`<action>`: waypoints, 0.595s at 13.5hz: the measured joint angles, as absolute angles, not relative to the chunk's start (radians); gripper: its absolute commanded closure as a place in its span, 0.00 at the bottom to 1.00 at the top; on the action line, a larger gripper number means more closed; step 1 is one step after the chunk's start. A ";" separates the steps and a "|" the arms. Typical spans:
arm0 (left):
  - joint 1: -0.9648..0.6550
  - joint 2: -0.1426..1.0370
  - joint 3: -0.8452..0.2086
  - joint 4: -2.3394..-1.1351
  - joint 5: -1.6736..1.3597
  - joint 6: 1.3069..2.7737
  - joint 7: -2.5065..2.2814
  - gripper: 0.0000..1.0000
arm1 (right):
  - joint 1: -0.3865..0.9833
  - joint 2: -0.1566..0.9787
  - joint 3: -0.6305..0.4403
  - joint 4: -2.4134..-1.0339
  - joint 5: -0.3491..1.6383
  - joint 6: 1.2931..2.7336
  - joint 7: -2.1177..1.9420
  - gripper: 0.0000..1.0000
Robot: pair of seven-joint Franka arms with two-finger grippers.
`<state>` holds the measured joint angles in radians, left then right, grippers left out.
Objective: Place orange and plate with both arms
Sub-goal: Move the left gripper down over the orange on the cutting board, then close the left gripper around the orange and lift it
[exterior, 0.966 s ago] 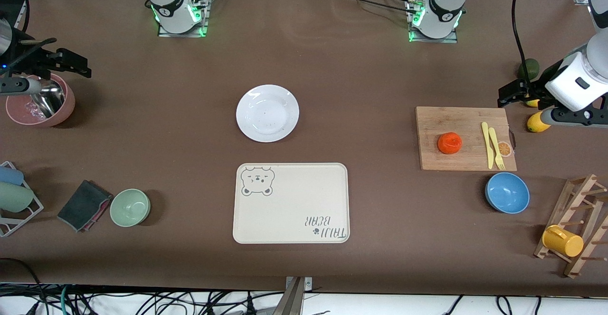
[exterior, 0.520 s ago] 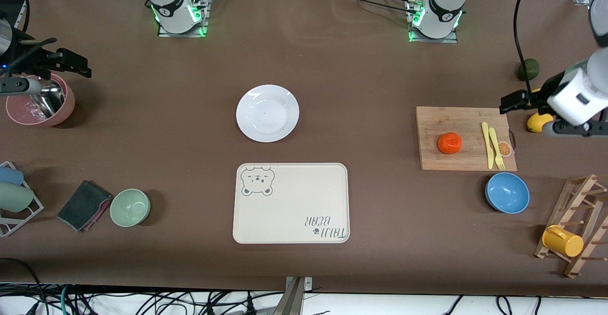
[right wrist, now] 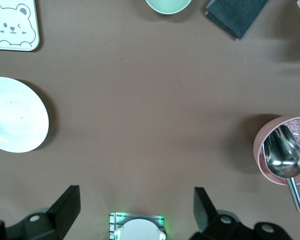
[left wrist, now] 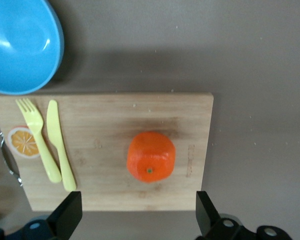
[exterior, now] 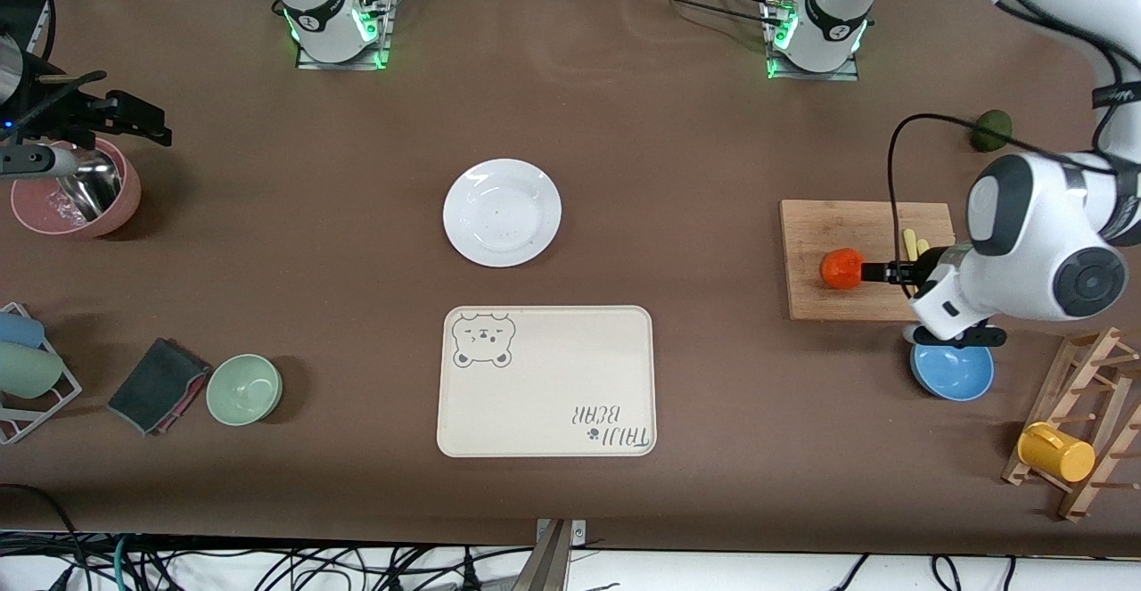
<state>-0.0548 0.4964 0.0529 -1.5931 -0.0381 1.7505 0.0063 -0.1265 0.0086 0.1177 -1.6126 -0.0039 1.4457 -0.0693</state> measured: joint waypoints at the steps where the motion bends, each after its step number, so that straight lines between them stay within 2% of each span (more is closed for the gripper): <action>1: -0.055 0.509 0.053 -1.603 -0.038 1.783 0.006 0.00 | -0.127 0.009 0.118 -1.613 -0.004 1.446 -0.069 0.00; 8: -0.074 0.521 0.049 -1.784 -0.039 2.005 0.006 0.00 | -0.127 0.009 0.118 -1.613 -0.004 1.446 -0.069 0.00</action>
